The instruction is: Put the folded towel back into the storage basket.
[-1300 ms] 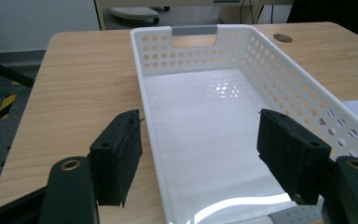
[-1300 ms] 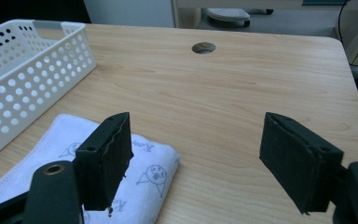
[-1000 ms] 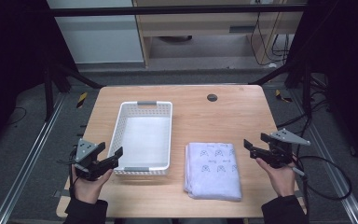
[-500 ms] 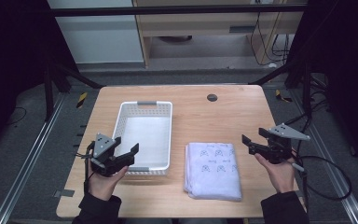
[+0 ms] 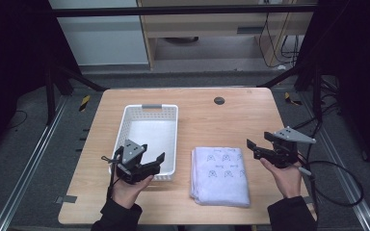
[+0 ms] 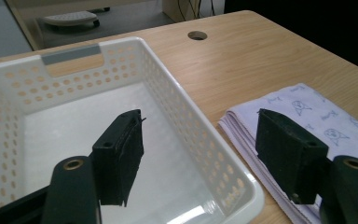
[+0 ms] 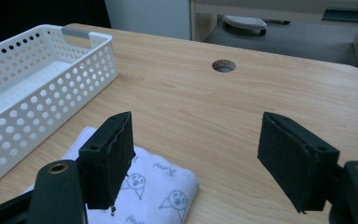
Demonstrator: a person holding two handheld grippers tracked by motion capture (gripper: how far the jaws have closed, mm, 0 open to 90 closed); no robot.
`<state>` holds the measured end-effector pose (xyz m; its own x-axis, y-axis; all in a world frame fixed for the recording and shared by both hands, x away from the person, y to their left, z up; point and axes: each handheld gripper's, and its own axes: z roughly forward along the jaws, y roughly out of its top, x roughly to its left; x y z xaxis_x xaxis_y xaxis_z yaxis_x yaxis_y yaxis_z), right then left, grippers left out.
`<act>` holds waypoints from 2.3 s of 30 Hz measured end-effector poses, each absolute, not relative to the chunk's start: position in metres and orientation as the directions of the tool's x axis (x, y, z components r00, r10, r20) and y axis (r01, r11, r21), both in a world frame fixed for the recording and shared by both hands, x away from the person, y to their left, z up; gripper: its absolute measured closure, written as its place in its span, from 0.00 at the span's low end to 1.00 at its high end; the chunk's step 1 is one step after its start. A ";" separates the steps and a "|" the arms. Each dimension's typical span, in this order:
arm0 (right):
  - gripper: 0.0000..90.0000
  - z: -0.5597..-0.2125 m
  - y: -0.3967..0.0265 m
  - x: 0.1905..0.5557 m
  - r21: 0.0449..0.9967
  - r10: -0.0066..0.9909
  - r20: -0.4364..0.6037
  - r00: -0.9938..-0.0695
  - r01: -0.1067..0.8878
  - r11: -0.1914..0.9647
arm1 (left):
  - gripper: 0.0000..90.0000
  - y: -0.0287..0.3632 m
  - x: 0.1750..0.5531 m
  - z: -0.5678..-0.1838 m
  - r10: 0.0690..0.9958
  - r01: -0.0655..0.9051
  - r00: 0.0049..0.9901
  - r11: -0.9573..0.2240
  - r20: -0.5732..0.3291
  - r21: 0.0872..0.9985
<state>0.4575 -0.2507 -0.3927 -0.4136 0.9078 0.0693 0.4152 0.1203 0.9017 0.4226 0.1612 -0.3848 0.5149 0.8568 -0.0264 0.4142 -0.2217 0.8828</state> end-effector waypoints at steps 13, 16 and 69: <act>0.29 -0.398 -0.246 0.460 0.893 0.902 0.069 -0.426 0.430 0.135 | 0.36 0.128 0.418 -0.393 0.831 0.417 0.556 -0.281 0.002 0.865; 0.29 -0.399 -0.245 0.459 0.891 0.902 0.070 -0.427 0.432 0.136 | 0.36 0.124 0.417 -0.395 0.825 0.419 0.565 -0.288 0.001 0.861; 0.26 -0.436 -0.227 0.468 0.850 0.891 0.048 -0.451 0.487 0.200 | 0.37 0.055 0.394 -0.446 0.783 0.477 0.622 -0.404 0.025 0.781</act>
